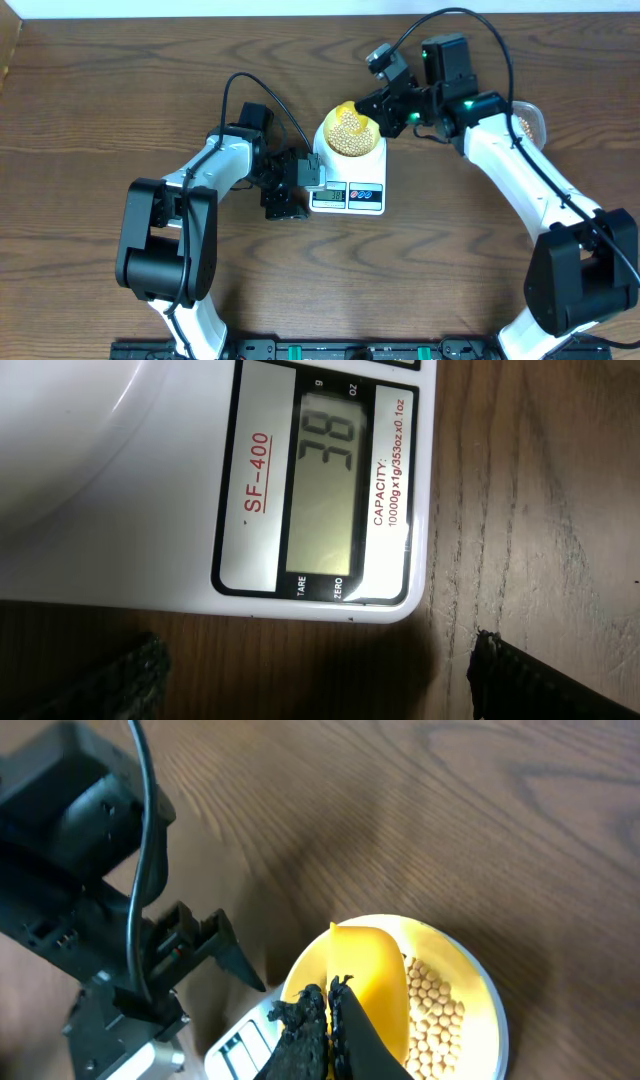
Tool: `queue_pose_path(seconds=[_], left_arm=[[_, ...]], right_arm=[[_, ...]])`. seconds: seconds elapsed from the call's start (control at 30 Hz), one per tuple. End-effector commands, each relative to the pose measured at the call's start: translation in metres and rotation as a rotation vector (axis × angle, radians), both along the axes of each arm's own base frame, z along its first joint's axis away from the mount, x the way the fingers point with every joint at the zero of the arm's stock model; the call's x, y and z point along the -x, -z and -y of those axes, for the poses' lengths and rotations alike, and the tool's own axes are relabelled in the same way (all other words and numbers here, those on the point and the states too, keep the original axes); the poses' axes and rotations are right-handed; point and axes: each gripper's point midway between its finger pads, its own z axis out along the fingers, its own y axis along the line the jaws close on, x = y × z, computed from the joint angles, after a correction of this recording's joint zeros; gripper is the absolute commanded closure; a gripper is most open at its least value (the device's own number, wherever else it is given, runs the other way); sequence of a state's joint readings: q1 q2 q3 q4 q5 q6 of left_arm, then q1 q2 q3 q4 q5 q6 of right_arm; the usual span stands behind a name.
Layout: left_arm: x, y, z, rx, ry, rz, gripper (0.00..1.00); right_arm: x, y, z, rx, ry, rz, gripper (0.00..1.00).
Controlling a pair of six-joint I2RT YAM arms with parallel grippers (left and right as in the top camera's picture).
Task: Scoop item into bowl and weigh 50g on scale
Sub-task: 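Carry the filled scoop left over the yellow bowl with the right gripper, then tilt the scoop to pour soybeans into the yellow bowl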
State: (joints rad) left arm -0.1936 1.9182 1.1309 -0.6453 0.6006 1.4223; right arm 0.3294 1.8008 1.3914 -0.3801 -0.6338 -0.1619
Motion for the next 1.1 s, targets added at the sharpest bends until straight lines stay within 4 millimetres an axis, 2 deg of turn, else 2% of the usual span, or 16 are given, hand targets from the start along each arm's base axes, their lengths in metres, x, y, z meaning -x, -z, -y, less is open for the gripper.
queue_pose_path(seconds=[0.0, 0.43, 1.07], left_arm=[[0.0051, 0.0032, 0.0015, 0.01, 0.017, -0.01, 0.03], [0.0051, 0.0032, 0.0015, 0.01, 0.017, -0.01, 0.02], [0.0051, 0.0032, 0.0015, 0.01, 0.017, -0.01, 0.02]], right_arm=[[0.0006, -0.0002, -0.0034, 0.078, -0.026, 0.091, 0.99], [0.0025, 0.0039, -0.0053, 0.189, -0.155, 0.253, 0.99], [0.0029, 0.0038, -0.0056, 0.19, -0.163, 0.258, 0.99]])
